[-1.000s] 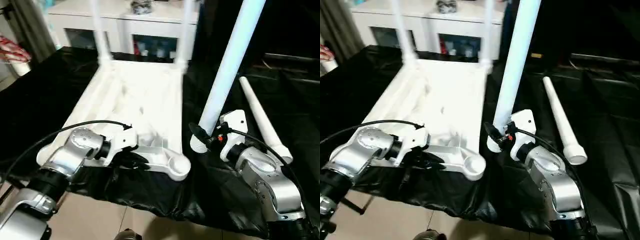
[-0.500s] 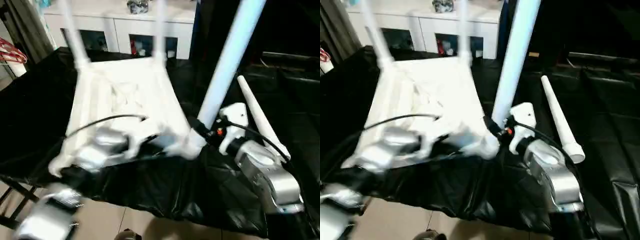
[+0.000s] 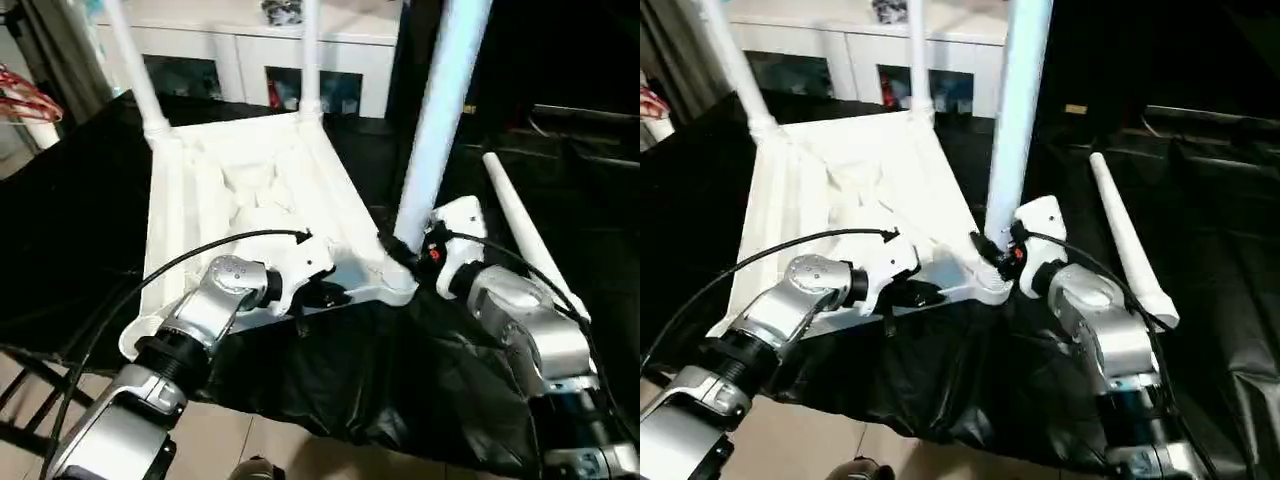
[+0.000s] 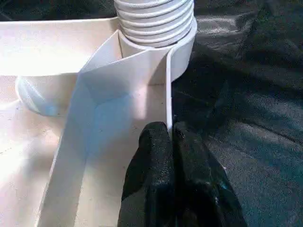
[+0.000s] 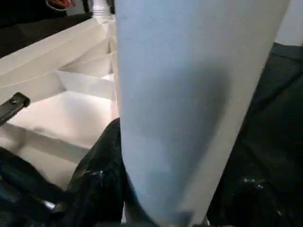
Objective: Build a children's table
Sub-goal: Insert table leg to table base
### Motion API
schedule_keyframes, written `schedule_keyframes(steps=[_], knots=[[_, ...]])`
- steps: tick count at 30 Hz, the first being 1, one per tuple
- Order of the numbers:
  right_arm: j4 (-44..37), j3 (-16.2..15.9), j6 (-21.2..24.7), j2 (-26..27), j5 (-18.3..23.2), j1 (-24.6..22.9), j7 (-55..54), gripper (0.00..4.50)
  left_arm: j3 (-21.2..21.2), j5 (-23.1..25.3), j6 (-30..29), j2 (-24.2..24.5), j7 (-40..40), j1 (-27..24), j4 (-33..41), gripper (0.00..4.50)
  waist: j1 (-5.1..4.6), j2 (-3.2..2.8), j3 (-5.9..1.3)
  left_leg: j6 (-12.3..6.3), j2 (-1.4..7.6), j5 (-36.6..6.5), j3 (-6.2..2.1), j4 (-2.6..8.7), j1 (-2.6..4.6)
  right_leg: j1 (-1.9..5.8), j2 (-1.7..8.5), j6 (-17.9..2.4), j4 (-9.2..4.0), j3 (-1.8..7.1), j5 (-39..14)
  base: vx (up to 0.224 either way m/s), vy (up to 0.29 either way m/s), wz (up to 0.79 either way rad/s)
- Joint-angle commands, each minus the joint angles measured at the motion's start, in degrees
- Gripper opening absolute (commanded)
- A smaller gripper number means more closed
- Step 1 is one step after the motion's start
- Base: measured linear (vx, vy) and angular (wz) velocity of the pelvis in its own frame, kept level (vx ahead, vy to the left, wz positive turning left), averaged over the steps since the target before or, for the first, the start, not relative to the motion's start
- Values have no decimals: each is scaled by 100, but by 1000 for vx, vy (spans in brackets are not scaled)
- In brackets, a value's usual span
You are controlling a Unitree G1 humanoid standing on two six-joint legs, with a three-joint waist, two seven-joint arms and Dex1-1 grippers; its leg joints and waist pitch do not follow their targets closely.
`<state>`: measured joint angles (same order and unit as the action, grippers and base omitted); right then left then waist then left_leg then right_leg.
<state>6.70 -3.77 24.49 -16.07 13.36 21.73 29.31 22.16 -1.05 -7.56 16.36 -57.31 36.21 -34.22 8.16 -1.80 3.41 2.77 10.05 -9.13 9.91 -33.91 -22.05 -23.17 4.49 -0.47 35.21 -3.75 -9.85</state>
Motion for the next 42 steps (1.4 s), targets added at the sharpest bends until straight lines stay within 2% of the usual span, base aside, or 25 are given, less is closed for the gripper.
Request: schedule_keyframes(steps=[1,7,13,17,18,19,23,24,25,26,28,29,30,38,42], knots=[[204,-69,164,-48,6,50,132,188,-94,-98,185,-50,-137,8,156,0,12,82,-434,-4,278,-1432,-108,407,94,272,455,-990,-435,262,-1506,0,0,0],[333,4,197,-46,118,31,258,188,-205,-198,172,-91,-188,2,189,0,16,84,-432,-12,282,-1420,-107,407,94,264,459,-942,-452,266,-1640,0,0,0],[501,553,111,190,511,-163,114,188,-272,-281,132,-91,-204,-36,289,0,18,73,-437,-31,285,-1438,-107,404,101,257,468,-986,-455,262,-1609,0,0,0],[483,688,-48,259,557,-421,40,188,-311,-262,129,-90,-152,-42,277,0,24,76,-440,-26,288,-1428,-110,413,93,262,462,-984,-447,261,-1570,0,0,0],[446,710,-82,284,575,-510,23,188,-330,-253,129,-88,-156,-43,272,0,28,26,-434,-8,292,-1504,-107,417,106,240,459,-976,-471,265,-1591,0,0,0],[366,727,-133,325,609,-649,21,188,-357,-244,131,-90,-151,-39,248,0,30,50,-439,-12,288,-1514,-113,420,101,258,464,-980,-457,262,-1575,0,0,0],[274,738,-237,380,579,-788,-6,188,-395,-213,164,-111,-79,-17,179,0,35,42,-435,-26,292,-1554,-113,426,104,245,467,-957,-472,262,-1682,0,0,0],[167,683,-284,395,515,-887,-59,188,-409,-205,171,-122,-57,12,137,0,57,-54,-437,3,291,-1613,-126,425,113,233,470,-937,-475,265,-1764,0,0,0],[125,666,-300,412,505,-922,-97,188,-424,-204,174,-135,-29,26,115,0,43,3,-426,15,287,-1693,-118,436,113,233,457,-896,-503,262,-1832,0,0,0],[87,667,-313,442,508,-951,-149,188,-442,-210,157,-153,1,39,95,0,48,5,-431,24,287,-1708,-123,439,117,237,459,-895,-499,263,-1846,0,0,0],[41,670,-394,490,484,-1000,-250,188,-455,-211,147,-172,26,54,69,0,54,-3,-428,49,291,-1780,-129,449,118,228,465,-883,-505,266,-1912,0,0,0],[27,676,-442,511,470,-1021,-292,188,-453,-209,148,-178,25,62,63,0,66,-65,-431,72,293,-1819,-139,452,120,221,468,-873,-502,267,-1927,0,0,0],[9,683,-510,539,449,-1049,-349,188,-449,-205,154,-186,22,72,54,0,54,-31,-427,86,293,-1882,-136,459,116,221,469,-850,-520,266,-1957,0,0,0],[-94,636,-919,623,306,-1347,-446,188,-454,-150,213,-213,47,123,-41,0,64,-39,-420,82,295,-1985,-142,471,119,218,472,-826,-533,273,-1996,0,0,0],[-187,561,-1152,675,244,-1522,-464,188,-451,-129,236,-208,42,133,-62,0,58,-34,-406,77,290,-2084,-149,485,112,214,475,-749,-559,270,-2194,0,0,0]])
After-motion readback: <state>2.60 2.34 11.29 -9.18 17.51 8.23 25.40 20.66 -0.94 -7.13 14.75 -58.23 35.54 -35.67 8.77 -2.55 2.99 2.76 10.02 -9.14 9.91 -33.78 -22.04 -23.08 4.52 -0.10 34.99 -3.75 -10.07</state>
